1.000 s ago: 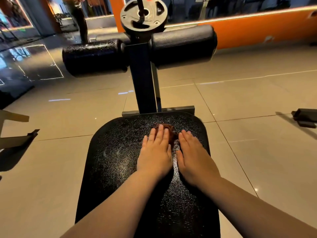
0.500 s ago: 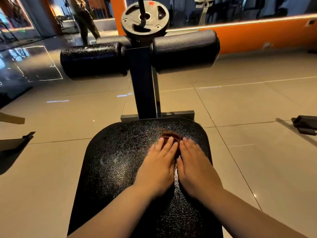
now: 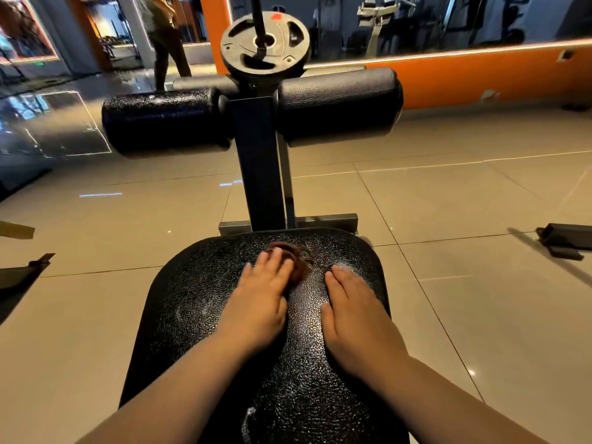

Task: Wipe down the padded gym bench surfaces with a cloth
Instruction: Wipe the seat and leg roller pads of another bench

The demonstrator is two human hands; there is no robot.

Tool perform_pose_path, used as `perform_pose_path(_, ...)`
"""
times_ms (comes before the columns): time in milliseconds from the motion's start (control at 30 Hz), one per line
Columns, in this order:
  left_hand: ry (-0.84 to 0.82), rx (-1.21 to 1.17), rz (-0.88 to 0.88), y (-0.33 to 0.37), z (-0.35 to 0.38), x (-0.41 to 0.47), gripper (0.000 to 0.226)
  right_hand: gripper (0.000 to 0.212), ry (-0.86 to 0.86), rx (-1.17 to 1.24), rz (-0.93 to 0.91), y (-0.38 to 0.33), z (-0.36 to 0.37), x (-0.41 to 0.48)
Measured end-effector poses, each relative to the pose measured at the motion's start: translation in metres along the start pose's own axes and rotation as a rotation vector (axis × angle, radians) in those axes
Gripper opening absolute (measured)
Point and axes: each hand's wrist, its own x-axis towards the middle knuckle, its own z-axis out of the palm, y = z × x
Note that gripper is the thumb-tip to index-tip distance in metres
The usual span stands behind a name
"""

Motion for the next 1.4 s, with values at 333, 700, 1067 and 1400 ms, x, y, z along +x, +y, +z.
perform_pose_path(333, 0.003, -0.027, 0.08, 0.006, 0.004, 0.002, 0.071, 0.062, -0.043, -0.072, -0.006, -0.001, -0.001, 0.006)
perform_pose_path(700, 0.024, -0.018, 0.114, -0.01, 0.0, 0.014, 0.068, 0.063, -0.043, -0.091, -0.005, -0.001, 0.001, 0.009)
perform_pose_path(1067, 0.018, -0.033, 0.094, -0.005, 0.007, 0.024, 0.068, 0.074, -0.057, -0.115, -0.007, -0.002, 0.001, 0.02)
perform_pose_path(1400, 0.073, -0.101, 0.039, 0.012, 0.002, 0.023, 0.071, 0.062, -0.017, -0.058, 0.018, -0.005, 0.0, 0.023)
